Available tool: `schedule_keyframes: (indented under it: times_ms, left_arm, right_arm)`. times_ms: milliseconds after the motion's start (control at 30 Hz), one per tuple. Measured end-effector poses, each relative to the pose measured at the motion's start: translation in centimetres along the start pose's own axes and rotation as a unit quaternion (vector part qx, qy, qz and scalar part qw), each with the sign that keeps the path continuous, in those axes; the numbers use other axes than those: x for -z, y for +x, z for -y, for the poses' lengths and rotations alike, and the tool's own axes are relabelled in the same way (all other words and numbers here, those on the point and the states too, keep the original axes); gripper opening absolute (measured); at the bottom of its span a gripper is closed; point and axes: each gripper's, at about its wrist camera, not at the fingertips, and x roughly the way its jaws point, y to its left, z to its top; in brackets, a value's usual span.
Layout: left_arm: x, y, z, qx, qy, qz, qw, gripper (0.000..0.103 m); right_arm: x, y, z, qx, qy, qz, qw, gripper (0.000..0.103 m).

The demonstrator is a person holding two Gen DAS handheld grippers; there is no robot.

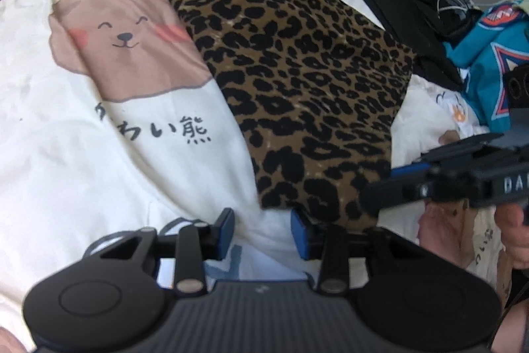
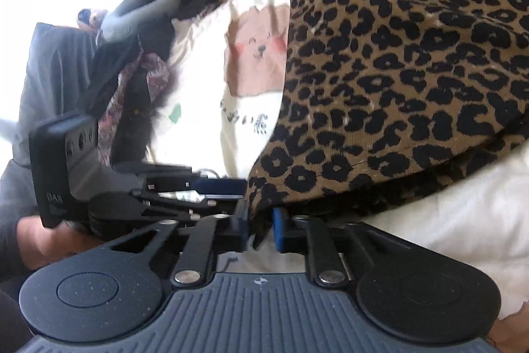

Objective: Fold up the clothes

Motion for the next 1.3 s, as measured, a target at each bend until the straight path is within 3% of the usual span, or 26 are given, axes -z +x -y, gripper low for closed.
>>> schedule_keyframes:
  times_ms: [333, 500, 633, 667, 733, 1033, 1300]
  left_arm:
    - [-0.2, -0.9, 0.7, 0.049, -0.021, 0.045, 0.9975, 0.042]
    - [-0.2, 0.4, 1.0, 0.042, -0.021, 0.028, 0.9985, 0.042]
    - [-0.2, 0.7, 0.5, 0.06, -0.049, 0.038, 0.9963, 0.04]
    - [-0.3, 0.7, 0.3, 0.065, -0.057, 0.04, 0.9955, 0.036]
    - [-0.4, 0.8, -0.2, 0.068, -0.068, 0.036, 0.9947, 0.01]
    - [-0.6, -1.5, -3.5, 0.09, -0.135, 0.053, 0.9853, 0.006]
    - [-1.0, -2.1, -4.8, 0.058, -0.12, 0.048, 0.9899, 0.005]
  right_arm:
    - [-1.7, -1.6, 2.7, -0.034, 0.1, 0.041, 0.993, 0.006]
    - [-2.4, -1.9, 3.6, -0.047, 0.133, 0.056, 0.988, 0.006]
    - [-2.7, -1.9, 3.8, -0.047, 0.136, 0.057, 0.988, 0.006]
    - [-2.7, -1.8, 3.8, -0.047, 0.136, 0.056, 0.988, 0.006]
    - [-2.6, -1.8, 3.8, -0.048, 0.136, 0.053, 0.988, 0.006]
    - [-1.9, -1.5, 3.4, -0.043, 0.118, 0.028, 0.992, 0.008]
    - [-0.2, 0.5, 2.5, 0.013, 0.071, -0.049, 0.996, 0.009]
